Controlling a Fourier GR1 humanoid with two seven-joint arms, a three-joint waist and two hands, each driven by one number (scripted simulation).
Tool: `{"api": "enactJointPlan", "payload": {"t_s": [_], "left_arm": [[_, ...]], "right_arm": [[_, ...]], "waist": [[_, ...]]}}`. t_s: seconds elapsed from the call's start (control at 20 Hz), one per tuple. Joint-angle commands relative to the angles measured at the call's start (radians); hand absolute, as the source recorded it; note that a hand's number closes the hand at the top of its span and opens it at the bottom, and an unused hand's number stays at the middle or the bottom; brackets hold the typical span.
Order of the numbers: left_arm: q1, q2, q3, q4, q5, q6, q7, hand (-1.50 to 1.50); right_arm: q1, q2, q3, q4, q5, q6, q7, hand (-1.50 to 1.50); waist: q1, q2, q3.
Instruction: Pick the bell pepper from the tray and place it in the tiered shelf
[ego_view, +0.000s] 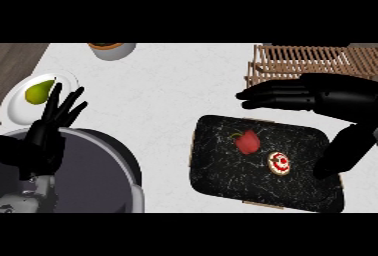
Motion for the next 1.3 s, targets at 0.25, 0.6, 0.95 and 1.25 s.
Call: {"api": "enactJointPlan", "payload": {"t_s": [0.25, 0.6, 0.95, 1.25], "left_arm": [[0.038, -0.023, -0.014, -0.048, -0.023, 0.009, 0.015, 0.0], [0.026, -0.012, 0.036, 0.016, 0.002, -0.062, -0.037, 0.0], [0.009, -0.067, -0.012, -0.048, -0.073, -0.002, 0.041, 0.0], [0.031, -0.069, 0.005, -0.12, -0.083, -0.021, 0.092, 0.0]], "right_arm": [[0.174, 0.045, 0.195, -0.195, 0.465, -0.228, 0.084, -1.5], [0.223, 0.054, 0.232, -0.183, 0.7, -0.316, 0.094, -1.5], [0.257, 0.109, 0.25, -0.135, 0.883, -0.335, 0.171, -1.5], [0.221, 0.176, 0.167, 0.121, 0.932, -0.435, -0.034, -1.5]], "waist": [[0.005, 0.006, -0.001], [0.003, 0.009, -0.002], [0.002, 0.006, -0.002], [0.009, 0.008, -0.002]]}}
